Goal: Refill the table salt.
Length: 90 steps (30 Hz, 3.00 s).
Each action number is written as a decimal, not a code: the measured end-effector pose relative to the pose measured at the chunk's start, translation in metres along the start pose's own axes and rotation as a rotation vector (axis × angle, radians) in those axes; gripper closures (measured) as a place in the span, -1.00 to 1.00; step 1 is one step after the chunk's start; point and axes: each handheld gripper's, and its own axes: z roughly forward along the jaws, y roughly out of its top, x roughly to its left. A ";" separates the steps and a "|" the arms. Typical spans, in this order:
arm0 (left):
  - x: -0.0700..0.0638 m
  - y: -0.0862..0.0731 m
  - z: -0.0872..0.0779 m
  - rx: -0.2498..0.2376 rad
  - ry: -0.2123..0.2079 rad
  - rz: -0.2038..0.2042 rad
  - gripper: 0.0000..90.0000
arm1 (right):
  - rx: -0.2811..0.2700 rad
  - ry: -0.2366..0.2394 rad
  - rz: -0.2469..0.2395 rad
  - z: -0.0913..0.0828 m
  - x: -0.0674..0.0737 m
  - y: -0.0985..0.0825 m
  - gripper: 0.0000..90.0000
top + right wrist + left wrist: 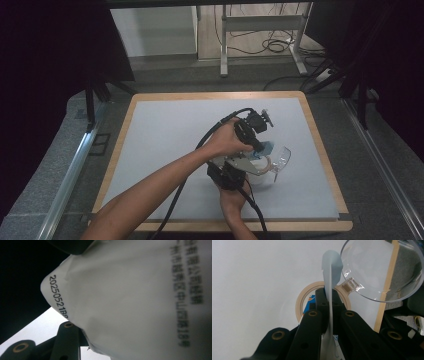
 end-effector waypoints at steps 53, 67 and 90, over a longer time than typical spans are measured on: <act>-0.002 0.001 -0.004 -0.013 0.019 0.002 1.00 | -0.012 0.026 0.048 -0.001 -0.001 -0.003 0.20; -0.003 0.002 -0.007 -0.021 0.033 0.005 1.00 | -0.022 0.037 0.069 0.000 0.000 0.000 0.20; -0.005 0.004 -0.004 0.001 0.030 0.017 1.00 | -0.037 0.032 0.094 -0.001 0.000 0.001 0.20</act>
